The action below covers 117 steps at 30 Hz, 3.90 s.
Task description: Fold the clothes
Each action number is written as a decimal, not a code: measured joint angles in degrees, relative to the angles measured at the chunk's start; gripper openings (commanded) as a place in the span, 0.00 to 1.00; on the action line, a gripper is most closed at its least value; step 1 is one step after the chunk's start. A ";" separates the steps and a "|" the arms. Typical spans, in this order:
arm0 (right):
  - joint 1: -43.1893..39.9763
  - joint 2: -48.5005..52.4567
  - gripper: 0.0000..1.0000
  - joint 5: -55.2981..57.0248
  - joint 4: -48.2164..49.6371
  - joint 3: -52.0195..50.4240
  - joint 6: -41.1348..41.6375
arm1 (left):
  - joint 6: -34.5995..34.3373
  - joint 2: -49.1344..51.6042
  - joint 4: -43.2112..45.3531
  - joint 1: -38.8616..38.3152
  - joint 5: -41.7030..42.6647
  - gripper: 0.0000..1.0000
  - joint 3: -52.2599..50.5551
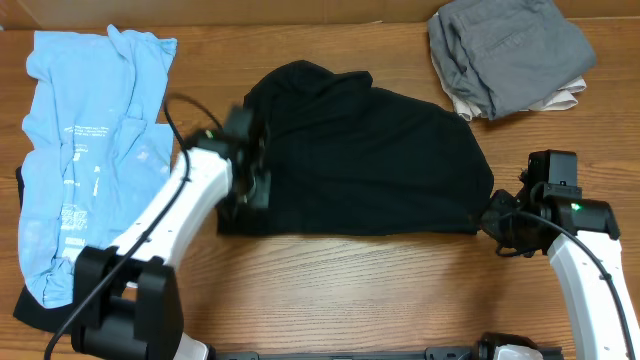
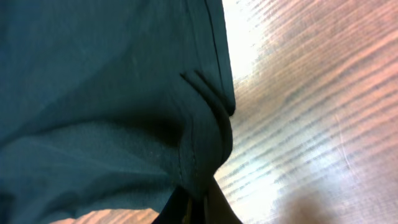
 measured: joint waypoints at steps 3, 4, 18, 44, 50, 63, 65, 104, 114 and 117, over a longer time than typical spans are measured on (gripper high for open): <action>0.00 0.26 0.04 0.00 -5.01 4.66 -1.07 | -0.02 -0.22 -6.58 1.20 -1.60 0.04 14.12; 0.00 0.28 0.04 -0.07 -6.93 6.99 -1.77 | -0.02 -0.22 -9.09 1.57 -2.54 0.04 18.51; 0.02 0.11 0.04 -3.04 -22.12 26.14 -7.52 | -0.20 -2.12 -30.51 5.49 -6.71 0.04 48.04; 0.07 12.98 0.04 -6.29 0.79 10.34 -11.91 | 0.00 -1.27 12.87 5.53 -7.85 0.04 6.01; 0.07 15.69 0.04 -6.67 9.53 9.97 -12.13 | 0.74 -1.05 27.96 5.60 -8.20 0.70 -1.66; 0.07 19.26 0.04 -6.64 14.97 9.86 -12.20 | 9.38 -1.16 10.43 4.92 -2.54 1.00 10.71; 0.07 19.26 0.04 -6.64 14.97 9.86 -12.20 | 11.63 -1.55 7.61 4.15 -1.53 1.00 11.37; 0.07 19.26 0.04 -6.64 13.90 9.86 -12.20 | 16.09 11.06 22.51 -8.48 -10.14 0.69 -5.86; 0.07 19.26 0.04 -6.64 13.90 9.86 -12.22 | 15.23 11.06 21.84 -8.48 -13.68 0.46 -5.86; 0.07 19.26 0.04 -6.29 13.90 9.86 -12.20 | 15.06 11.06 21.92 -8.48 -15.02 0.46 -5.86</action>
